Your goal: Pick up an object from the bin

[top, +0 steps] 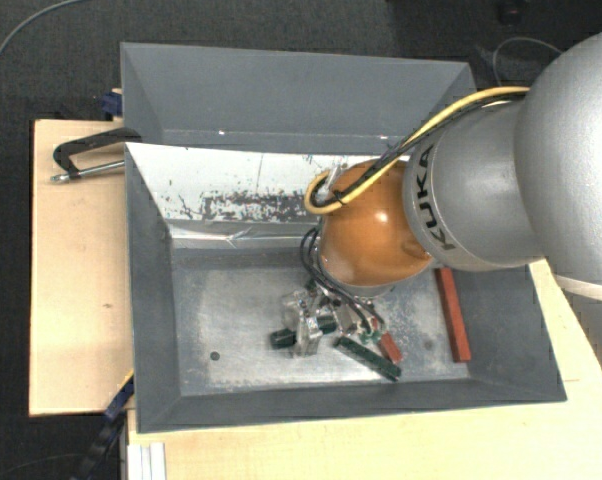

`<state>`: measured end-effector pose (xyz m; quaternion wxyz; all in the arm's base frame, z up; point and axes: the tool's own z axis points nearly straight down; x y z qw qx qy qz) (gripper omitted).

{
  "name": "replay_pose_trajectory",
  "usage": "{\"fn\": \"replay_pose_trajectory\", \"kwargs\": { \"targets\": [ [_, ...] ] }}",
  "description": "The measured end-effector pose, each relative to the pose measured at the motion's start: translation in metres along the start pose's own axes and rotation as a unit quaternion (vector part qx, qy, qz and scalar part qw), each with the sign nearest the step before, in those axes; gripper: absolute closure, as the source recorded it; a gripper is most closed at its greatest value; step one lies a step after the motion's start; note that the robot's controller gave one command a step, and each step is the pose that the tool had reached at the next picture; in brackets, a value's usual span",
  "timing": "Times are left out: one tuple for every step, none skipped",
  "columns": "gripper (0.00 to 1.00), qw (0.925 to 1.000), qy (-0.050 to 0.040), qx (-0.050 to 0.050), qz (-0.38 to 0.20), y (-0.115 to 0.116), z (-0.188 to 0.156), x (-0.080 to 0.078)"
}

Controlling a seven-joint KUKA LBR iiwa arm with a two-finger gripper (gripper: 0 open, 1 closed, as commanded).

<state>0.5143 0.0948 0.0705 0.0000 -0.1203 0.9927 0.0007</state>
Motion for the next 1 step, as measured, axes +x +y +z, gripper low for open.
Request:
{"fn": "replay_pose_trajectory", "kwargs": {
  "targets": [
    [1.00,1.0000,-0.0037,0.000,0.001,0.0037,-0.1395,-0.0101]
  ]
}}
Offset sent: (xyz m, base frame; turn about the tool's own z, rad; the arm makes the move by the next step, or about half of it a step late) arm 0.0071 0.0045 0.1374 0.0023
